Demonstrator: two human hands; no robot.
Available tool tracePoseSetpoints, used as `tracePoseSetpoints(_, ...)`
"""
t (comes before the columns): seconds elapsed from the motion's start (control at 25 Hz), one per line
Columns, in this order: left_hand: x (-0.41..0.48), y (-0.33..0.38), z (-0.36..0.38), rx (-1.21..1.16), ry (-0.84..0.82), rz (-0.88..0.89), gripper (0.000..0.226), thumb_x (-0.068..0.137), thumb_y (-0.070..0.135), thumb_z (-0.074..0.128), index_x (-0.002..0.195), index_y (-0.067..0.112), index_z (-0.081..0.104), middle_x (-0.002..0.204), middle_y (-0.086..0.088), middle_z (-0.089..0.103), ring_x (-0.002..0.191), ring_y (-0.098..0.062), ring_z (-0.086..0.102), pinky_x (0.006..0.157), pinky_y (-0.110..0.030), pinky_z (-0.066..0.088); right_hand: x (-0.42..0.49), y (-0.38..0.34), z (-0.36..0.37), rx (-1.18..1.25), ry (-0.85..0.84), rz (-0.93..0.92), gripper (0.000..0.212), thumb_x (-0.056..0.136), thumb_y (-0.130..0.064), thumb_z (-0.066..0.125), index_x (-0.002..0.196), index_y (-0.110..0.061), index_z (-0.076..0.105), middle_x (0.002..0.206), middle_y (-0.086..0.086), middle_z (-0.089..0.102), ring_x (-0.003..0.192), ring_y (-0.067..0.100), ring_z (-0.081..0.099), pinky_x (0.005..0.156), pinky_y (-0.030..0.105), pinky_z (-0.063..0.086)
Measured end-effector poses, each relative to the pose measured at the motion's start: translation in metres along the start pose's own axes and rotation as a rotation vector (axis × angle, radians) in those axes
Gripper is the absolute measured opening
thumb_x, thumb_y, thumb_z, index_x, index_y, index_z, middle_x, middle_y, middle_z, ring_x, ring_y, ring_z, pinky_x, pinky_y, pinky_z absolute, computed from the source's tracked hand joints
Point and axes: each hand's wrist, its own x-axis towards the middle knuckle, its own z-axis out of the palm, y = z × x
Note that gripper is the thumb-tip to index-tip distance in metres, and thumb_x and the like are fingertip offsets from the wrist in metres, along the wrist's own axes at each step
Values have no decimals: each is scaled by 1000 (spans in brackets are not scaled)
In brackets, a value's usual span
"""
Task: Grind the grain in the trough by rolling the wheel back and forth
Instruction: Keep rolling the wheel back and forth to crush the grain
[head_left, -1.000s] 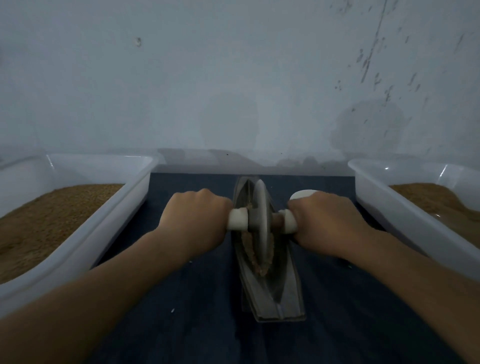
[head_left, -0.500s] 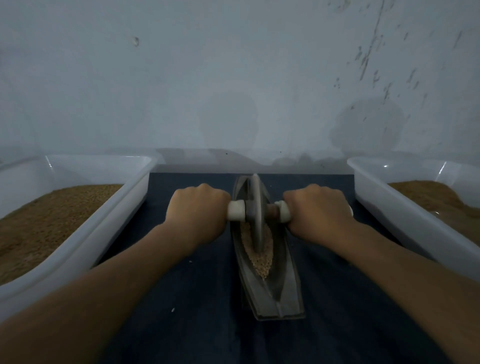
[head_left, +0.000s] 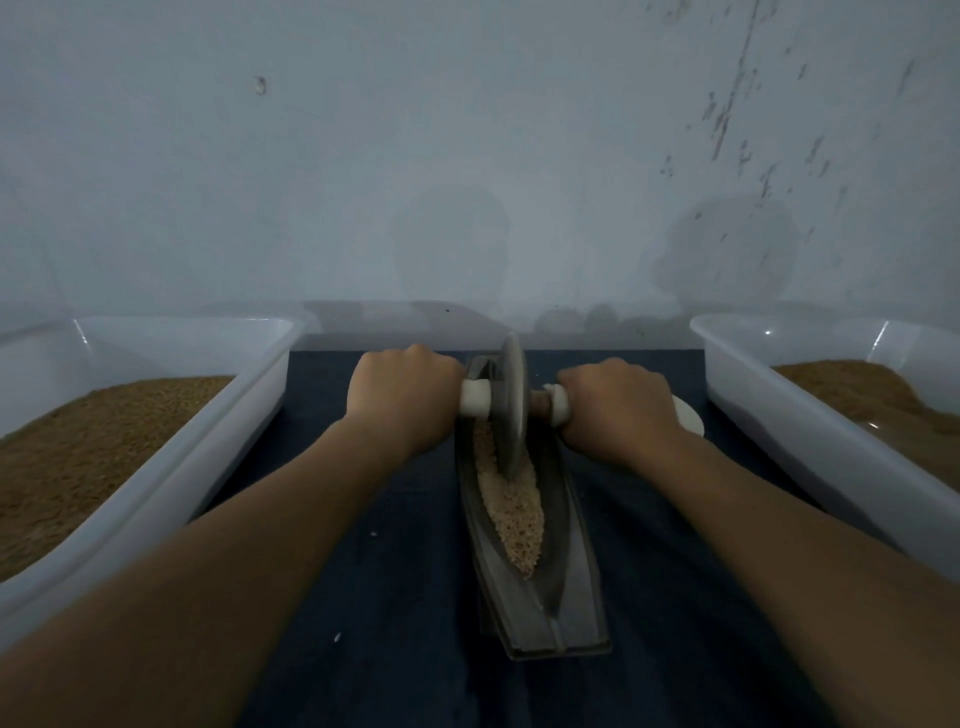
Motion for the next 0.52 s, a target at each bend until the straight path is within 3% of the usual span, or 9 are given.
tracePoseSetpoints(0.12,-25,-2,-4,-17,54,51,10,84,32,63,91,28,57,70,5,41,60,-20,42,55,-33,33,-24,6,-5,2,0,-53,25,83,-41,64,73,-34,42,80,-9,58,67,14,49,51,28,26)
tracePoseSetpoints(0.2,-57,-3,-4,-10,164,134,32,71,36,73,75,30,42,60,9,23,48,-13,23,46,-25,18,-56,10,-9,-69,110,-127,33,74,-43,62,65,-36,31,64,-11,46,54,5,38,46,23,17)
tracePoseSetpoints(0.32,-67,-8,-7,-9,243,180,57,50,35,82,69,30,29,57,11,8,45,-9,2,48,-19,4,-76,16,-15,-164,226,-162,37,63,-48,58,60,-36,24,50,-14,31,45,-3,17,45,17,4)
tracePoseSetpoints(0.4,-52,-5,5,5,137,131,41,66,36,76,73,30,36,58,10,19,44,-11,18,45,-24,15,-60,11,-10,-167,150,-122,37,70,-46,61,62,-34,27,55,-12,36,47,0,26,44,20,10)
tracePoseSetpoints(0.52,-12,-5,13,-61,31,-3,9,87,32,61,93,27,56,76,3,48,67,-22,53,58,-34,38,-6,-4,-10,-79,41,-50,31,85,-45,64,71,-32,40,72,-7,53,63,18,51,53,28,40)
